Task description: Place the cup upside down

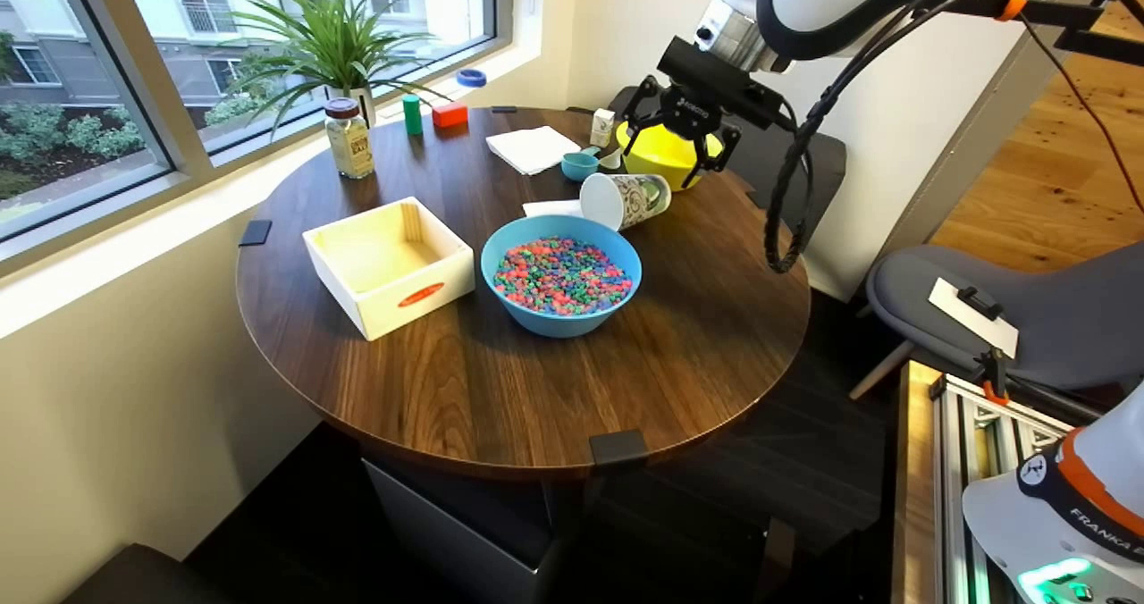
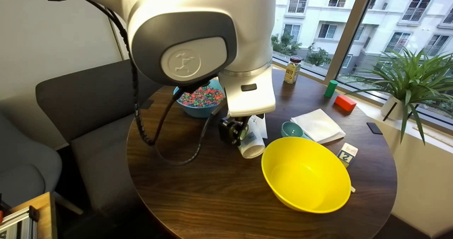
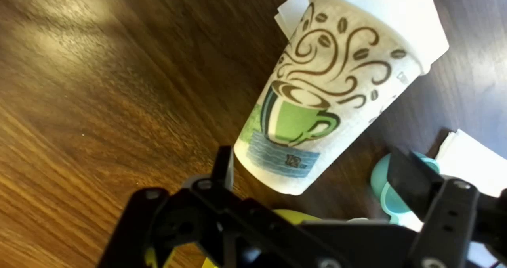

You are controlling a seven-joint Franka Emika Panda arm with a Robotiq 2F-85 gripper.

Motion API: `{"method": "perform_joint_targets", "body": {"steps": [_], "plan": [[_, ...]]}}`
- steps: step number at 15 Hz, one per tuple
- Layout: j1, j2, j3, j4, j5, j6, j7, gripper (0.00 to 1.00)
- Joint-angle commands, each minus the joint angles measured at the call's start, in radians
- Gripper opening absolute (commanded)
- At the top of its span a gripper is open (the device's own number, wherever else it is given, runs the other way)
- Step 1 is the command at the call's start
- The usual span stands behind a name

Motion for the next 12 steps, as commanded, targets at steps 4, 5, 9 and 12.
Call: {"method": "perform_joint_targets", "body": {"steps": [4,5,9,12], "plan": [[0.008,0.057,-0.03,0.023,0.057,-0.004,0.034,1.0],[0.008,0.063,-0.033,0.022,0.06,-0.004,0.037,1.0],[0.007,0.087,-0.041,0.026,0.102,-0.005,0.029,1.0],[0.007,0.104,-0.045,0.029,0.13,0.0,0.028,1.0]]}}
